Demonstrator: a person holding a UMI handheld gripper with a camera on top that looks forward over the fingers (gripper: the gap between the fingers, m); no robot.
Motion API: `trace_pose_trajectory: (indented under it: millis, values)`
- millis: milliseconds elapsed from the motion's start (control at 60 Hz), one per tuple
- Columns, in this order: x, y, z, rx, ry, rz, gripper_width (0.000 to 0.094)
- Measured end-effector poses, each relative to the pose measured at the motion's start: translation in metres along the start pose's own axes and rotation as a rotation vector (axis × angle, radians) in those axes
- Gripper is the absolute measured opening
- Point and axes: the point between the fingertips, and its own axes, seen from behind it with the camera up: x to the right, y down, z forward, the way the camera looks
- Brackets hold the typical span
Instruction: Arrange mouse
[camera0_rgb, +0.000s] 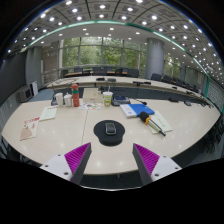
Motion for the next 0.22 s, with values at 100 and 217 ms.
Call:
trace_pose_trajectory:
  millis: [100, 217]
  values:
    - [0.002, 0.002, -0.012, -0.002, 0.008, -0.010, 0.0853]
    - [-0.003, 0.004, -0.017, 0.001, -0.003, -0.006, 0.0852]
